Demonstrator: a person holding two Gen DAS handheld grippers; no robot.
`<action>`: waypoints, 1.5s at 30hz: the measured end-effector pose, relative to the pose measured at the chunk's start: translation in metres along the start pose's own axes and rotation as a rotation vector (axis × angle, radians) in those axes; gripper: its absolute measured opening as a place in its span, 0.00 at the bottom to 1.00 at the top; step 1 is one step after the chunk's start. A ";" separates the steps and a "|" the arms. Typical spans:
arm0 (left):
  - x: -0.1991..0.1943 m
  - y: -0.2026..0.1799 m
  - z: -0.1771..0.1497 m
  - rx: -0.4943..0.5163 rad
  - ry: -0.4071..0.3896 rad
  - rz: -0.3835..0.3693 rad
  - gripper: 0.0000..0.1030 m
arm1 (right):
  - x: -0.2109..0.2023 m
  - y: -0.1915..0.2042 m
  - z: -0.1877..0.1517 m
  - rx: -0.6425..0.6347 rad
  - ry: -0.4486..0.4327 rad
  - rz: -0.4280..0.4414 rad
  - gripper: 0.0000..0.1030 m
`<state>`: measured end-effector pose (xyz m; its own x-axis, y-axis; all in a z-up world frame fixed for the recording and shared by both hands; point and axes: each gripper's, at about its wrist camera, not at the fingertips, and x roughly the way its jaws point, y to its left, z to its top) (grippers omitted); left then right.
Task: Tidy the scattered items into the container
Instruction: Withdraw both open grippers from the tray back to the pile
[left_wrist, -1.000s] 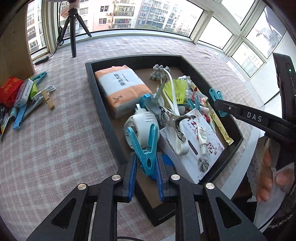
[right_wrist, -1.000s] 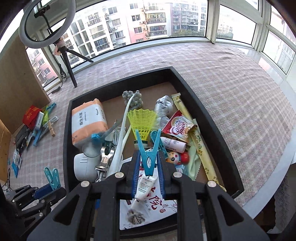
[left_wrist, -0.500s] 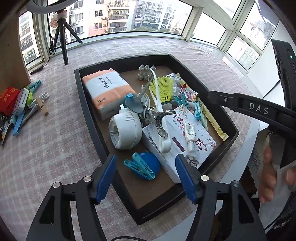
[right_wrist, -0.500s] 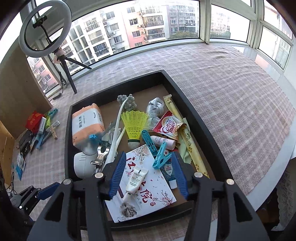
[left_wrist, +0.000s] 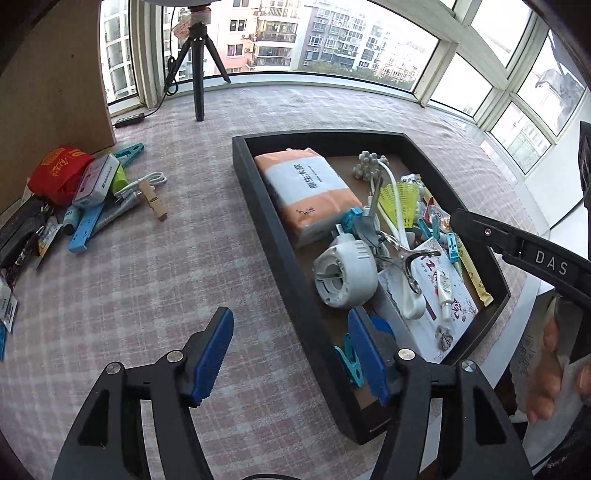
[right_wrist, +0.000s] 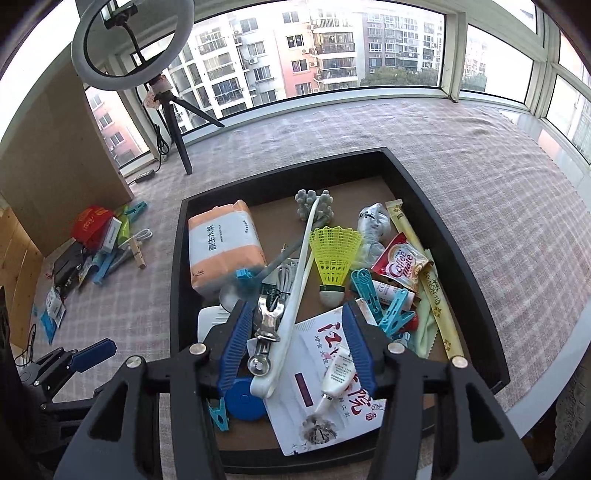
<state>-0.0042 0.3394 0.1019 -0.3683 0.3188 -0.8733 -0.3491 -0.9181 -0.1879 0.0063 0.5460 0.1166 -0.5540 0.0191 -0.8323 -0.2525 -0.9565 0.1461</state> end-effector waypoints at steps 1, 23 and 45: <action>-0.001 0.008 0.001 -0.013 -0.003 0.010 0.60 | 0.002 0.006 0.002 -0.009 0.000 0.007 0.49; 0.013 0.192 0.033 -0.279 -0.009 0.186 0.60 | 0.092 0.160 0.044 -0.254 0.094 0.126 0.49; 0.082 0.235 0.056 -0.268 0.083 0.188 0.55 | 0.187 0.228 0.057 -0.371 0.222 0.167 0.49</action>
<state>-0.1647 0.1629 0.0109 -0.3295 0.1277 -0.9355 -0.0385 -0.9918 -0.1218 -0.2000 0.3478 0.0245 -0.3697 -0.1679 -0.9138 0.1489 -0.9815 0.1201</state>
